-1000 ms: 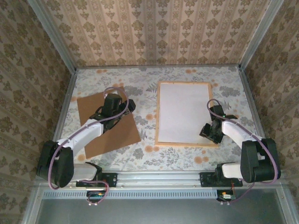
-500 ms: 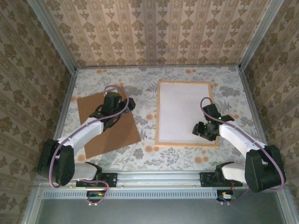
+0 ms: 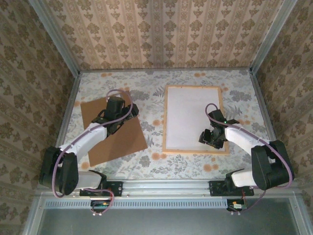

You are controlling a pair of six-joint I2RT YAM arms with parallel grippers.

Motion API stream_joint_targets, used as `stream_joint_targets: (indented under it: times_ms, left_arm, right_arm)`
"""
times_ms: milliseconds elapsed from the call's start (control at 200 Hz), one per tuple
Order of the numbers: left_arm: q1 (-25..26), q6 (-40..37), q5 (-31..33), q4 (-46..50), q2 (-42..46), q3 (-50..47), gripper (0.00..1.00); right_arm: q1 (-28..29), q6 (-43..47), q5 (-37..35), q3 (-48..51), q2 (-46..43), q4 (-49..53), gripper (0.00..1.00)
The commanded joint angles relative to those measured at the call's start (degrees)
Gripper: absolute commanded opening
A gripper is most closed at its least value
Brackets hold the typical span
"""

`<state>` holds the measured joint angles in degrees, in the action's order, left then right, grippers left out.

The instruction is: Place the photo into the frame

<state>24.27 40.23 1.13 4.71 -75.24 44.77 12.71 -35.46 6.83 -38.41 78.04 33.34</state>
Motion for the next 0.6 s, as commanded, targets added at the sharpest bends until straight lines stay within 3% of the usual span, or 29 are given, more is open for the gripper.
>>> stream_joint_targets:
  times_ms: [0, 405, 475, 595]
  left_arm:
    - [-0.7, -1.3, 0.7, 1.0, 1.8, 1.0, 0.73]
    - [-4.8, -4.3, 0.7, 5.4, 4.1, 1.4, 0.74]
    - [-7.3, -5.5, 0.6, 8.1, 5.3, 1.5, 0.75]
    - [-14.0, -7.0, 0.9, 13.8, 6.8, 2.0, 0.78]
  right_arm:
    - [0.2, -1.1, -0.6, 0.9, -0.3, 3.7, 0.53]
    - [0.5, 4.1, -2.9, -5.8, -10.2, 7.5, 0.57]
    - [3.4, 6.0, -1.6, -7.6, -11.9, 3.4, 0.63]
    - [13.8, 6.6, 0.7, -11.6, -7.9, -11.1, 0.68]
